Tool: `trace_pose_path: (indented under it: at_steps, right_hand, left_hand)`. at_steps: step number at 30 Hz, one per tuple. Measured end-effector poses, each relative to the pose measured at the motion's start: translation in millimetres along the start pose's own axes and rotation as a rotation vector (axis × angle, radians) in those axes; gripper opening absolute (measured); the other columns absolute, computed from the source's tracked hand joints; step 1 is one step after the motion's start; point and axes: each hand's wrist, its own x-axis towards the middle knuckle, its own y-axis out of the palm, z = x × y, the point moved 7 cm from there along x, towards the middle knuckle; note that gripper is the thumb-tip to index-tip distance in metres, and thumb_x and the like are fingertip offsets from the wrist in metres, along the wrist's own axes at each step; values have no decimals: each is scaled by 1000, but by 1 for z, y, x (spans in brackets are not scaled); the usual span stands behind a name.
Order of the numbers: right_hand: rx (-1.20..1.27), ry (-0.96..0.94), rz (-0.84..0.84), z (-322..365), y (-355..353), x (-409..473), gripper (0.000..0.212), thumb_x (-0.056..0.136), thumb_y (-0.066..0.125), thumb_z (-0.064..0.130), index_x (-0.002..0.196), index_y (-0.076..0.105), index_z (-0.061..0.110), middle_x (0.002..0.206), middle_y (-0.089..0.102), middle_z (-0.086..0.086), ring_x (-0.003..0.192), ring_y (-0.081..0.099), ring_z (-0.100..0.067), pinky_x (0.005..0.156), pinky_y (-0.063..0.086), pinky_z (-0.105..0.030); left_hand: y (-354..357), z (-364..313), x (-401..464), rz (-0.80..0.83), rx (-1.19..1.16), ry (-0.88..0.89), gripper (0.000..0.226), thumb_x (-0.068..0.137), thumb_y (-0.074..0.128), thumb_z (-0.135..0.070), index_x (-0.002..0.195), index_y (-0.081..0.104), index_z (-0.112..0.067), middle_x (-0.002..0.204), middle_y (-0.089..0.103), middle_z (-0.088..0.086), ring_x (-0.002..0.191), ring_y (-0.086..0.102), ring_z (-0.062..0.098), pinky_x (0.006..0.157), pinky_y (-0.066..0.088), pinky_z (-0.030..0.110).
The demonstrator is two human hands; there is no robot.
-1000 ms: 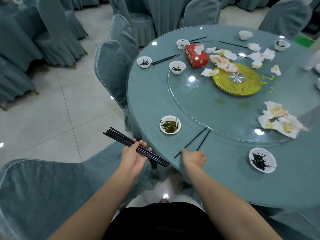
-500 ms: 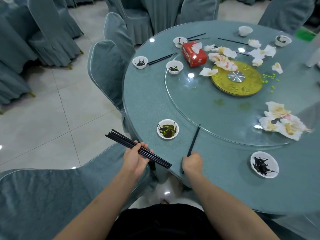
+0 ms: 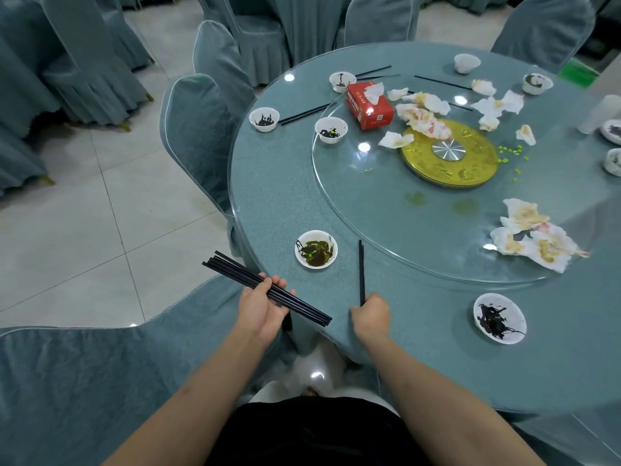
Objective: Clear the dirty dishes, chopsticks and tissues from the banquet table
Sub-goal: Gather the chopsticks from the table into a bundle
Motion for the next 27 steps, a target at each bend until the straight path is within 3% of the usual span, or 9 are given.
trace_pose_path:
  at_steps: [5,12,16,23,27]
  right_hand:
    - [-24,6,4,1,-3,0,23,82,69,14,101,59,6,102,64,-14,93,64,-34,79,57,-42]
    - [0,8,17,2,-8,-2,9,83,65,7,91,61,8,92,65,-11,87,63,-32,71,51,-34]
    - [-32,-24,18,5,-11,-4,3,83,65,8,83,62,8,85,66,-10,79,62,-30,66,50,-34]
    - [1,-22,40,8,-20,-6,20,75,68,8,62,53,12,66,60,-9,70,62,-34,65,51,-37]
    - [147,-55,-8,18,-37,-16,39,72,66,2,49,39,19,49,38,1,55,40,-27,56,42,-34]
  left_hand:
    - [-4,3,-1,-7,-14,1,19,106,45,-3,98,50,-20,81,60,4,81,60,19,90,51,47]
    - [-11,6,-5,-21,-12,13,17,106,42,-2,105,47,-19,84,58,6,79,60,19,102,46,51]
    - [-15,6,-8,-19,-6,22,15,106,43,-3,114,44,-16,85,59,5,79,60,19,96,50,48]
    - [-13,6,-14,16,13,47,15,106,44,-2,113,48,-15,90,62,7,81,61,19,81,53,40]
    - [-5,8,-17,51,24,60,21,107,40,0,104,54,-16,84,56,5,80,58,19,85,50,38]
